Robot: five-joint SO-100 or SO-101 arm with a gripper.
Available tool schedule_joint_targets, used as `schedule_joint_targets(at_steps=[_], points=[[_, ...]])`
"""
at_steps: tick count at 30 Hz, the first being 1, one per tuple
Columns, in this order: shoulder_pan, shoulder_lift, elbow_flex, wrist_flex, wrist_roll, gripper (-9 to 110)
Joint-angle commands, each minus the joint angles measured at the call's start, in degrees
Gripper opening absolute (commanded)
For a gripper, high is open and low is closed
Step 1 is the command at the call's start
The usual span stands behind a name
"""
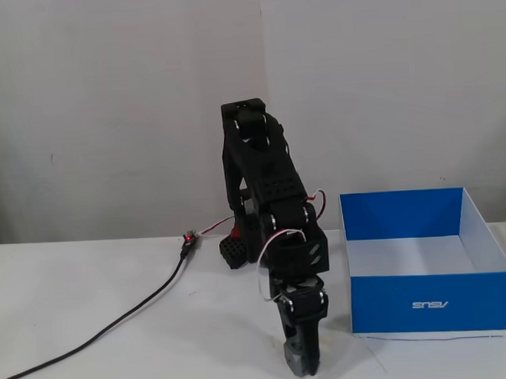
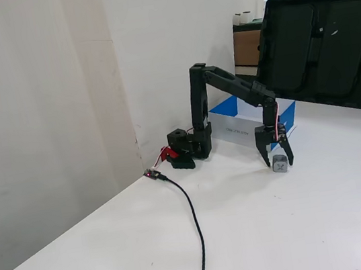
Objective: Pick the gray block and keep it in the box.
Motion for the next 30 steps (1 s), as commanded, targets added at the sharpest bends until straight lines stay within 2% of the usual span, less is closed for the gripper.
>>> schedule_joint_targets(at_steps=[1,15,23,30], points=[[0.2,1.1,-3.5,-0.9,-0.4,22],[0.4,-0.4,-3.9,-0.5,-0.8,9],[0.6,2.7,-4.8,1.8,-1.4,8],[-0.3,9.7,-11.8,9.4,-1.3,8]])
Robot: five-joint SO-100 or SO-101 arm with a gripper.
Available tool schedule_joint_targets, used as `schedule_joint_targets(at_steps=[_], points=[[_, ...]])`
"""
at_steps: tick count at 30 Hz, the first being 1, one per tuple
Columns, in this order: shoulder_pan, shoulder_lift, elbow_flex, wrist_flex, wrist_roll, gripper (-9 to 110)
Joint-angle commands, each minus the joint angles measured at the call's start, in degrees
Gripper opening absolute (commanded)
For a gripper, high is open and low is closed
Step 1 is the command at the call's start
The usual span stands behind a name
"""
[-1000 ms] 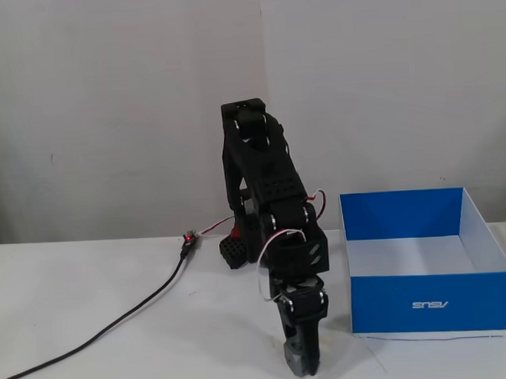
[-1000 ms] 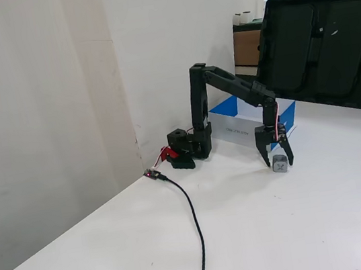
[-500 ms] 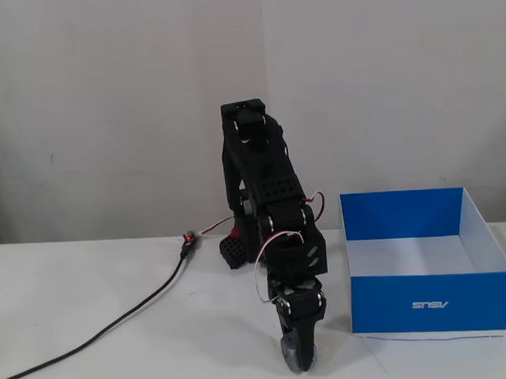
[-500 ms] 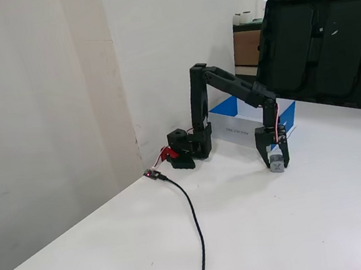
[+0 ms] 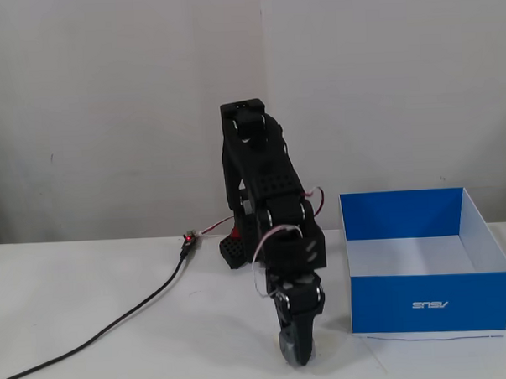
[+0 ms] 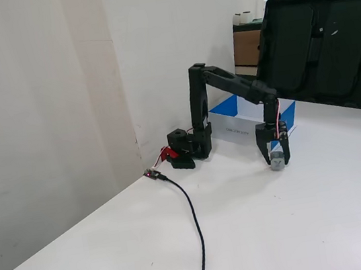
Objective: Pick the gray block and keep it in the box.
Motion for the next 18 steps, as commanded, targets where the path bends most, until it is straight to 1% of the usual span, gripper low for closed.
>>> schedule_joint_targets(at_steps=[1,7,11,18], points=[[-1.4,8.8,-9.1,5.3,-0.4,8],[-4.9,12.6,-18.3,11.8,-0.2,8],[-9.1,12.9,-25.7,17.1,0.3,8],[-21.2,18.5,-30.8,21.2,0.3,8]])
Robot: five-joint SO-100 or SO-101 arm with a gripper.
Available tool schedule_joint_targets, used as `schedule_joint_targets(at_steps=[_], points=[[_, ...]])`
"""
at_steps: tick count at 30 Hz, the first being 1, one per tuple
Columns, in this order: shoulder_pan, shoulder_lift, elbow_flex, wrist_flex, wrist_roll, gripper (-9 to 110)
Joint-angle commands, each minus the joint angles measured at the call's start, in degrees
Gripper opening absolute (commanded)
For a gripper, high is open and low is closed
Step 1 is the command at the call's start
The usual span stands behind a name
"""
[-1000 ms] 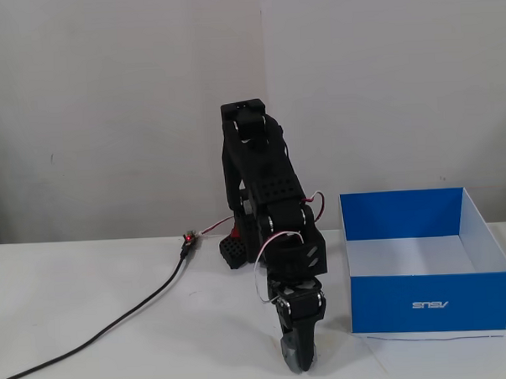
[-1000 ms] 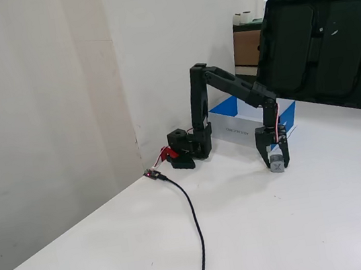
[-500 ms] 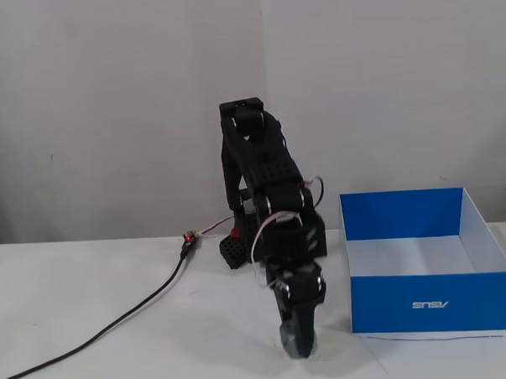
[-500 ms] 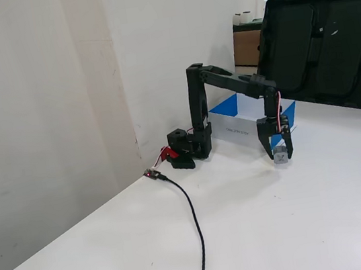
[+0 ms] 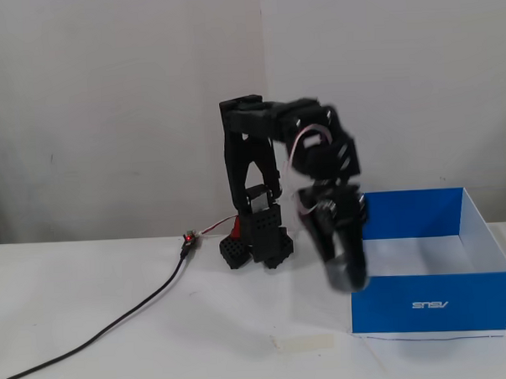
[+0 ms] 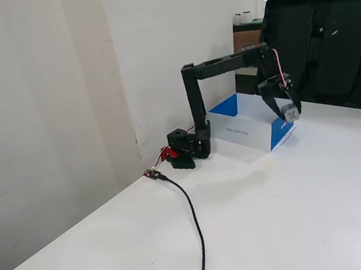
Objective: Pick the gray block and keep it in the box.
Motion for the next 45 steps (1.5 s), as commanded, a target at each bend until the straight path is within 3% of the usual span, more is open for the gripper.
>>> schedule_joint_targets(at_steps=[1,9,14,28,38,45], points=[[-8.7,9.1,-6.0,1.8,0.3,8],[-27.1,11.7,-5.3,4.0,2.7,8],[-33.0,8.9,-2.9,2.4,4.4,9],[-35.4,-1.4,0.7,-3.1,4.4,11],[-36.4,-4.6,0.4,-2.2,4.2,23],[-33.7,-4.3,-2.5,1.1,3.5,14]])
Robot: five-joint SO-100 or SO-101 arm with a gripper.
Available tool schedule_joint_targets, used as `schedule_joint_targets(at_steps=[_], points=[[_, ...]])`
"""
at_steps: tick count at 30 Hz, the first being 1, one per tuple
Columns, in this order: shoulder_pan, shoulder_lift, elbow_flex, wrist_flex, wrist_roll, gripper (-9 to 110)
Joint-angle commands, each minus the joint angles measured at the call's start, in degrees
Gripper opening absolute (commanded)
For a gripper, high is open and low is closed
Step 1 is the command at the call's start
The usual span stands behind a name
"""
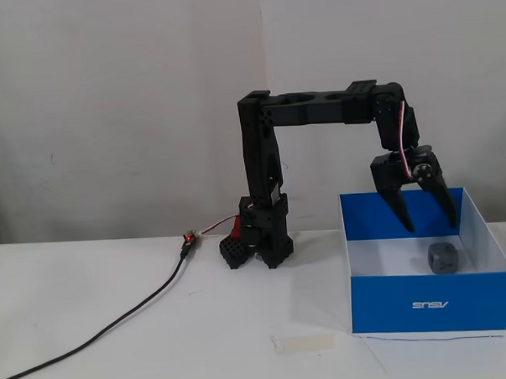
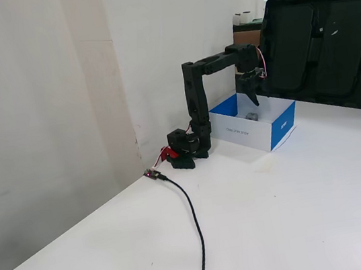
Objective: Pick the gray block and keep it in the box.
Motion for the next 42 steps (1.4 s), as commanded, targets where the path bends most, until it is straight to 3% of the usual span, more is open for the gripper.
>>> schedule_joint_targets(at_steps=[1,13,27,42], points=[[3.0,2.1,-5.0,3.3,-0.7,12],[26.0,15.2,-2.6,5.1,-6.5,1],[54.5,30.1,21.9,-10.7,-7.9,0],[66.6,48.8,56.7,-31.7,-2.3,0]])
